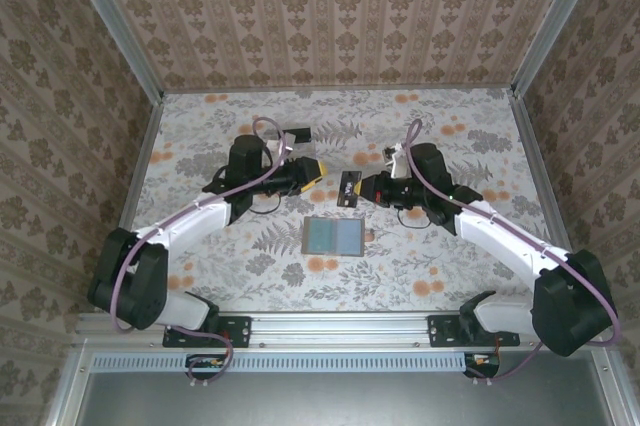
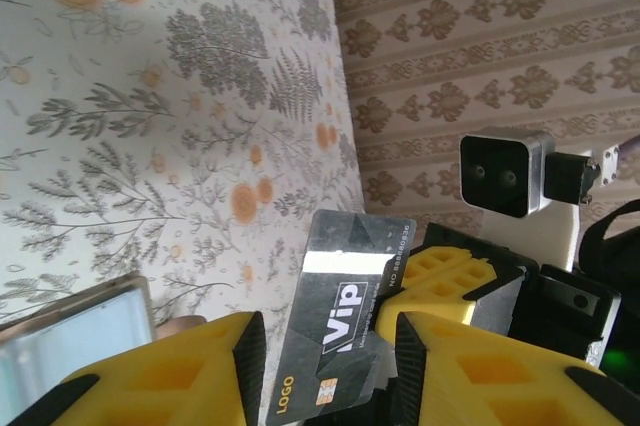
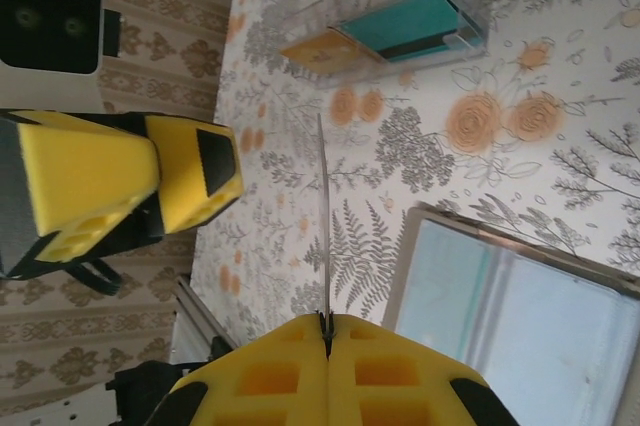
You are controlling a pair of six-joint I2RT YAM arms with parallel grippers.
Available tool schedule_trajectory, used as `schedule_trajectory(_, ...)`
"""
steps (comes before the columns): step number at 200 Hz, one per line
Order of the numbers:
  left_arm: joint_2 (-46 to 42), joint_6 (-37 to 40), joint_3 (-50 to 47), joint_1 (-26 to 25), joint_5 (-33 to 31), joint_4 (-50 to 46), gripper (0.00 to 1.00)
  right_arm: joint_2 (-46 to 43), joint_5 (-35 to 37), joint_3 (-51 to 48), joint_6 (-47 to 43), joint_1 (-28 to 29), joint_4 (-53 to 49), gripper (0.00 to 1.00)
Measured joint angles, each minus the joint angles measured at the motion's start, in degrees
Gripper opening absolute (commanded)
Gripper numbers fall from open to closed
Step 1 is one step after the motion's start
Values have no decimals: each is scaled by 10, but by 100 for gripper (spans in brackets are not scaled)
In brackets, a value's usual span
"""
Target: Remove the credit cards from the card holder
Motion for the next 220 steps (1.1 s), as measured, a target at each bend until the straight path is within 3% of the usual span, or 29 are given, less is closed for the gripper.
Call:
schedule_trajectory(122, 10, -23, 0, -8, 44, 31, 37, 37, -69, 4, 71, -7, 135, 0)
schedule_trajectory(168, 10, -26, 0, -11, 47, 32, 25, 53, -79, 4, 85, -7, 157, 0)
schedule_trajectory(183, 10, -27, 0, -11, 46, 33, 16, 53, -81, 4, 86, -9, 164, 0)
schedule_trajectory(193, 10, -28, 0, -11, 46, 35, 11, 53, -81, 4, 87, -9, 165, 7)
schedule_trajectory(211, 9, -30, 0, -10, 48, 44, 2, 54, -81, 4, 88, -12, 164, 10)
schedule_trajectory(220, 9, -29, 0, -10, 49, 47, 1, 56, -81, 4, 89, -14, 163, 20)
